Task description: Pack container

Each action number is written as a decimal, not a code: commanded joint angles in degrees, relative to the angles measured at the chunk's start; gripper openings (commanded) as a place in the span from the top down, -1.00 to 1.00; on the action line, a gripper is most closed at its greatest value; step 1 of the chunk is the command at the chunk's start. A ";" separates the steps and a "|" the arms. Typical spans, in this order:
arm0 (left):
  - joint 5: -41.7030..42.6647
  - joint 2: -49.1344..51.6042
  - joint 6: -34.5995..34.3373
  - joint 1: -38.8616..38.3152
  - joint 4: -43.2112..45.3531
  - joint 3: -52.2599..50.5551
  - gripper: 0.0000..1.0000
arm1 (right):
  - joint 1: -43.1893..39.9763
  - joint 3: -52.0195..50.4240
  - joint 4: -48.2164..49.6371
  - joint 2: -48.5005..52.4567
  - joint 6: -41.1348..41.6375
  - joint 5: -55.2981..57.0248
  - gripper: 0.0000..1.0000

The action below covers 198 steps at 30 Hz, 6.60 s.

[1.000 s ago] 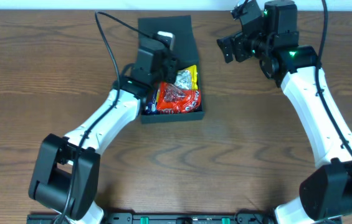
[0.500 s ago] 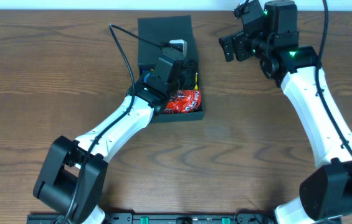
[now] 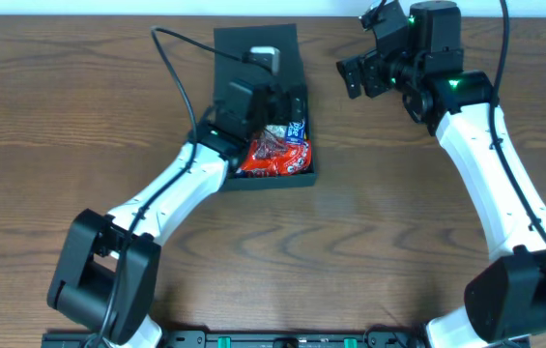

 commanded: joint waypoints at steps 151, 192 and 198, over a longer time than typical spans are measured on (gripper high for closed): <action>26.64 -13.42 29.92 25.05 -77.33 30.99 0.88 | 4.66 42.69 -58.71 14.47 -8.98 -22.75 0.97; 34.69 -62.31 29.18 25.09 -74.38 -23.26 0.86 | 11.91 -49.75 -40.15 -84.96 31.32 -15.10 -0.98; 34.67 -62.20 17.88 25.09 -70.93 -24.35 -0.90 | 11.91 -50.36 -39.87 -84.96 31.71 -12.90 -0.99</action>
